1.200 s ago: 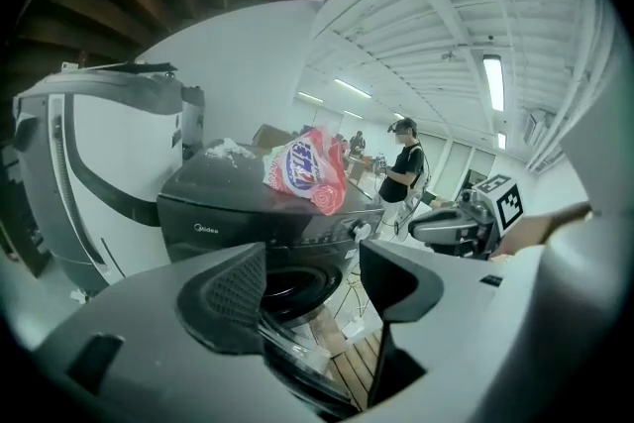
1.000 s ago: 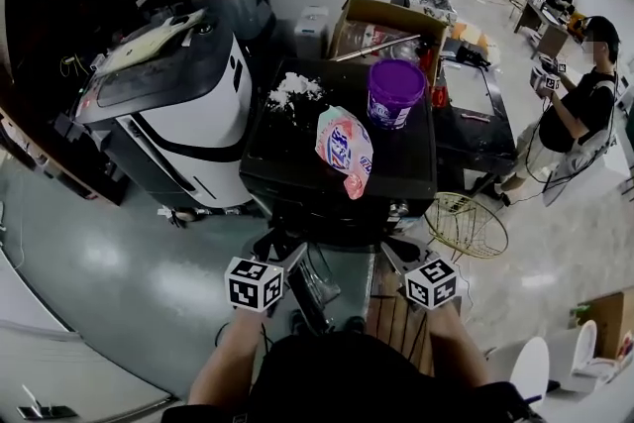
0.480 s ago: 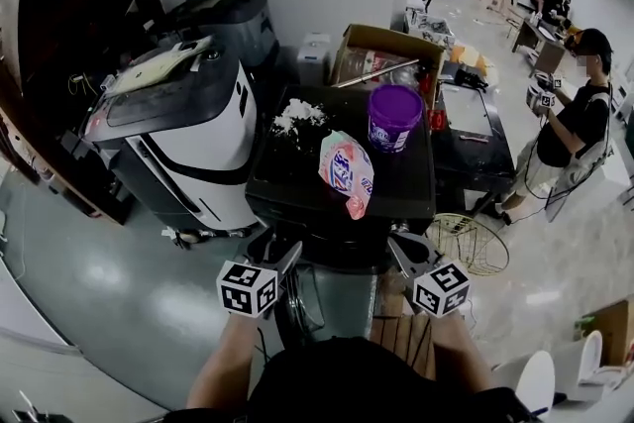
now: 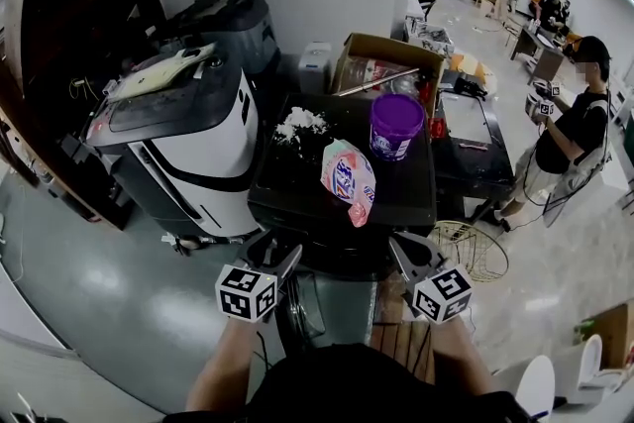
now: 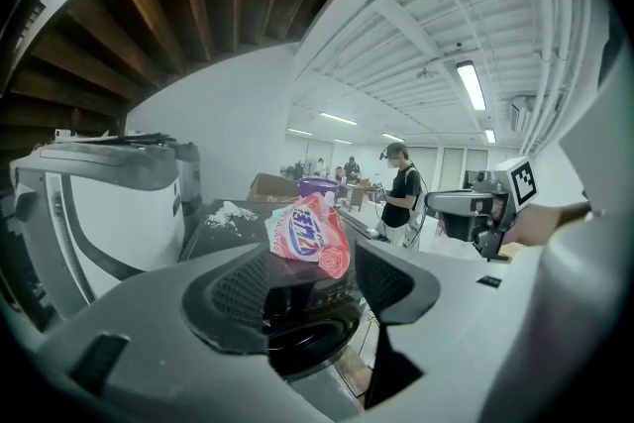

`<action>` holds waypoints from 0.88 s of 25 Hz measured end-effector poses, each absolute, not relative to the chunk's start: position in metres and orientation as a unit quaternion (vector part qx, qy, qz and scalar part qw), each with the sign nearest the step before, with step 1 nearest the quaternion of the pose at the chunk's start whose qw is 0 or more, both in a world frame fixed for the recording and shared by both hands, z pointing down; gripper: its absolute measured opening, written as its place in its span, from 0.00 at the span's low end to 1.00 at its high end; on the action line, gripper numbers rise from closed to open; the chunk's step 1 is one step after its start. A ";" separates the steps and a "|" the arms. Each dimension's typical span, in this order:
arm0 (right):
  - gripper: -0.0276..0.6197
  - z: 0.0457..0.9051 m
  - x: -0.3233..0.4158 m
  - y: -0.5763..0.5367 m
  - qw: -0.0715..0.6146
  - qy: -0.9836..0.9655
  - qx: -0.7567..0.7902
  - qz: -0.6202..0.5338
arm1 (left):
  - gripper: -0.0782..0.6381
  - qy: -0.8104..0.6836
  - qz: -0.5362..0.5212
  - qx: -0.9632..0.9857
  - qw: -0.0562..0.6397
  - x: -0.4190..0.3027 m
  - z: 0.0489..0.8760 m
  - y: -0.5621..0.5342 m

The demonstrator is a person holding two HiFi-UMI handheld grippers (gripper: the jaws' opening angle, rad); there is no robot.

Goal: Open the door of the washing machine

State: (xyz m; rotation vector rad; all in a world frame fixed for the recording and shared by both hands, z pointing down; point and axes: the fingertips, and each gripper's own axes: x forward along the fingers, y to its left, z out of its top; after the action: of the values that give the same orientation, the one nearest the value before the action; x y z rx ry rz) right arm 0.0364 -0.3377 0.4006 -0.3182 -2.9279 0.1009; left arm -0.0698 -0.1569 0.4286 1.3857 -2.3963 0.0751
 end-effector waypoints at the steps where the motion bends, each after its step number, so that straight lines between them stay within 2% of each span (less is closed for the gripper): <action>1: 0.07 0.398 0.037 -0.337 0.094 -0.989 -0.106 0.032 | 0.50 -0.851 0.027 0.492 0.182 -0.070 0.427 -0.157; 16: 0.07 0.367 0.036 -0.339 0.061 -0.993 -0.098 0.005 | 0.49 -0.853 0.015 0.499 0.151 -0.073 0.399 -0.169; 18: 0.06 0.364 0.036 -0.339 0.060 -0.994 -0.096 0.005 | 0.46 -0.857 0.014 0.494 0.142 -0.076 0.394 -0.169; 22: 0.06 0.362 0.035 -0.344 0.059 -0.994 -0.093 0.011 | 0.35 -0.864 0.013 0.488 0.123 -0.079 0.383 -0.169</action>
State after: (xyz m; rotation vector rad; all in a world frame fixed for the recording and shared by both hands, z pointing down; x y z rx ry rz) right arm 0.0354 -0.3437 0.3623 -0.2818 -3.0108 0.0344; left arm -0.0785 -0.1693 0.3827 1.4240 -2.5210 0.0385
